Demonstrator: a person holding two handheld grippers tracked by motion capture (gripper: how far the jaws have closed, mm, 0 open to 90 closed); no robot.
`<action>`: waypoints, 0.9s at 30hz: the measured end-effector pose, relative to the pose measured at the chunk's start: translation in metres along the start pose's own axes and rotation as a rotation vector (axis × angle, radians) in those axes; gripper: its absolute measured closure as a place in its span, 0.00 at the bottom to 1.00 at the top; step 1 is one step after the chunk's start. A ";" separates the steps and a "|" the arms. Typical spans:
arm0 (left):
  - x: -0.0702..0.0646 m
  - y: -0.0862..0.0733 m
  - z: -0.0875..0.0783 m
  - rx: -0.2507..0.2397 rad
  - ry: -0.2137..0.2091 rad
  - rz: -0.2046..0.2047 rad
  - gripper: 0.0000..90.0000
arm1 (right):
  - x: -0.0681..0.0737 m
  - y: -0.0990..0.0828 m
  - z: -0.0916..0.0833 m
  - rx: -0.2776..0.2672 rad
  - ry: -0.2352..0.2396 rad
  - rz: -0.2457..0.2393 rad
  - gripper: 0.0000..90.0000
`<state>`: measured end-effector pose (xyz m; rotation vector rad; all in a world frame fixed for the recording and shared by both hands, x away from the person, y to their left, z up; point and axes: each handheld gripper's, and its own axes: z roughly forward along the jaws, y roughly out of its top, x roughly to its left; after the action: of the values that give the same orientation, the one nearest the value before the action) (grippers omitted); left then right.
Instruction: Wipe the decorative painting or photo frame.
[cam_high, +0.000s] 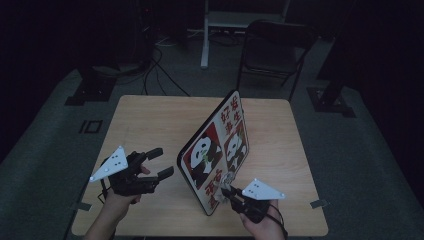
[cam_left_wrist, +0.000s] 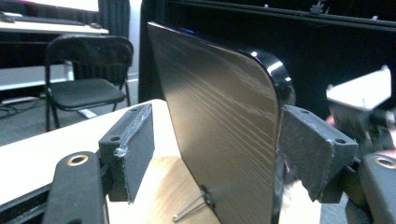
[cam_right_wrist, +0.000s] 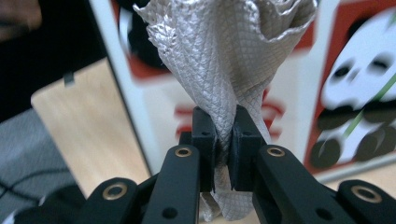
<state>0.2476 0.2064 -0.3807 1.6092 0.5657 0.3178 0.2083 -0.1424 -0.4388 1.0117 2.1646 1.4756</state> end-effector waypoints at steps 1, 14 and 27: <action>-0.001 -0.001 0.001 0.014 -0.009 -0.005 0.32 | -0.001 0.005 -0.002 -0.015 0.000 -0.002 0.92; -0.019 -0.011 0.019 0.074 -0.025 -0.027 0.45 | 0.025 0.114 -0.023 -0.329 0.164 -0.083 0.92; -0.037 -0.017 0.029 0.095 -0.018 0.036 0.78 | 0.054 0.144 0.025 -0.250 0.272 -0.132 0.92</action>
<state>0.2285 0.1633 -0.3964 1.7134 0.5456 0.3064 0.2396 -0.0573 -0.3121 0.6010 2.1022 1.8505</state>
